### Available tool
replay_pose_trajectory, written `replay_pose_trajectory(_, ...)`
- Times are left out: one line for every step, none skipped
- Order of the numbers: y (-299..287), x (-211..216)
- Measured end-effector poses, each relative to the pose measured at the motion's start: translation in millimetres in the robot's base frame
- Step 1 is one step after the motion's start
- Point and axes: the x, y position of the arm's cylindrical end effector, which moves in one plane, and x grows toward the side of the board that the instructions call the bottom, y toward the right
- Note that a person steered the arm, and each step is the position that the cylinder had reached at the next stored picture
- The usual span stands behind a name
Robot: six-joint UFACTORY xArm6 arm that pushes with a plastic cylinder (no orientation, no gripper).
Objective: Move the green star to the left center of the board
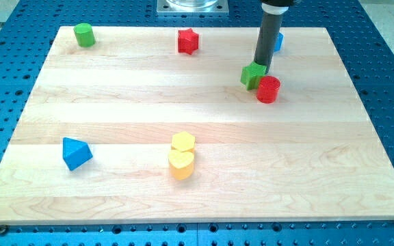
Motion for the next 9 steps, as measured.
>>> replay_pose_trajectory(9.1, 13.4)
replay_pose_trajectory(17.7, 39.6)
replay_pose_trajectory(-69.4, 39.6)
replay_pose_trajectory(-163.1, 39.5)
replay_pose_trajectory(-277.4, 45.0)
replay_pose_trajectory(-235.6, 47.5)
replay_pose_trajectory(-231.3, 3.5)
replay_pose_trajectory(-267.4, -1.7)
replay_pose_trajectory(-341.1, 36.9)
